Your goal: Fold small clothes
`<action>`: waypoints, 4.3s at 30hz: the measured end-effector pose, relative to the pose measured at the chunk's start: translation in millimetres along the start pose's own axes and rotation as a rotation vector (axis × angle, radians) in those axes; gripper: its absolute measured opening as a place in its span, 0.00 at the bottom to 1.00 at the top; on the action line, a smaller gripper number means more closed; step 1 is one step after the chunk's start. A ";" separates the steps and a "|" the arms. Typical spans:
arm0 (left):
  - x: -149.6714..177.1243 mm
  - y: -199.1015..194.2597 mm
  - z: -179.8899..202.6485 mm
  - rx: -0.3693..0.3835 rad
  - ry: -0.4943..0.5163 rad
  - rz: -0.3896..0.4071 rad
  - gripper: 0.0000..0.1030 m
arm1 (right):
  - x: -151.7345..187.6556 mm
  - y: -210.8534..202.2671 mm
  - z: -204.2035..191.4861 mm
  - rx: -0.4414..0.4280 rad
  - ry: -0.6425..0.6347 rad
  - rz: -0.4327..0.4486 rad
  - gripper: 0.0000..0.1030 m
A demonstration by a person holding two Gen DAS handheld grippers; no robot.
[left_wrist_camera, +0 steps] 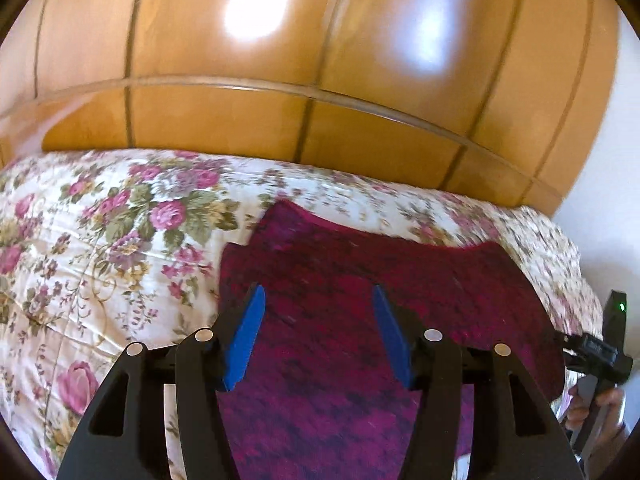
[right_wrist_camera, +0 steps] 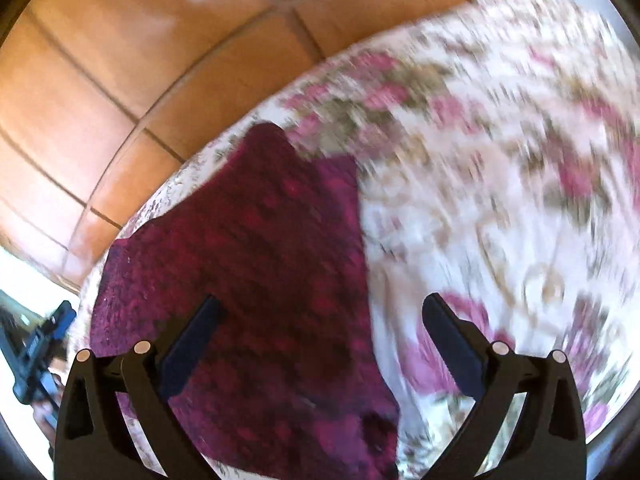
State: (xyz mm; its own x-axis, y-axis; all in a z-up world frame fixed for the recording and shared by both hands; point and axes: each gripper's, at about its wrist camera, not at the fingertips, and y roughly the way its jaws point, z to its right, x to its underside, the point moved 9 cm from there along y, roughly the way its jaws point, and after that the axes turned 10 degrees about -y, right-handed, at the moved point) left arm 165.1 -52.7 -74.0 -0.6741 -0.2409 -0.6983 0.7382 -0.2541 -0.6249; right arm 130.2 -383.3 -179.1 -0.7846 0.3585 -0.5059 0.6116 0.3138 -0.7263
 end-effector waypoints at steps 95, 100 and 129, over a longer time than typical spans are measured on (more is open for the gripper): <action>-12.4 3.1 -57.1 0.425 -0.172 -0.267 0.17 | 71.3 -28.1 -289.5 -0.315 -0.807 0.032 0.84; -8.4 0.4 -78.2 0.368 -0.185 -0.262 0.17 | 64.2 15.8 -277.1 -0.237 -0.772 0.001 0.61; 25.4 14.4 -130.4 0.115 -0.153 -0.184 0.27 | -9.7 104.1 -306.5 -0.134 -0.709 -0.089 0.60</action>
State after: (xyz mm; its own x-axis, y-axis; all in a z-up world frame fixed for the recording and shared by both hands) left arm 162.1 59.7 -146.2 -0.7994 -0.3173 -0.5101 0.6007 -0.4096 -0.6866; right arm 232.6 -84.6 -107.1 -0.6815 -0.3150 -0.6606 0.5141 0.4364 -0.7385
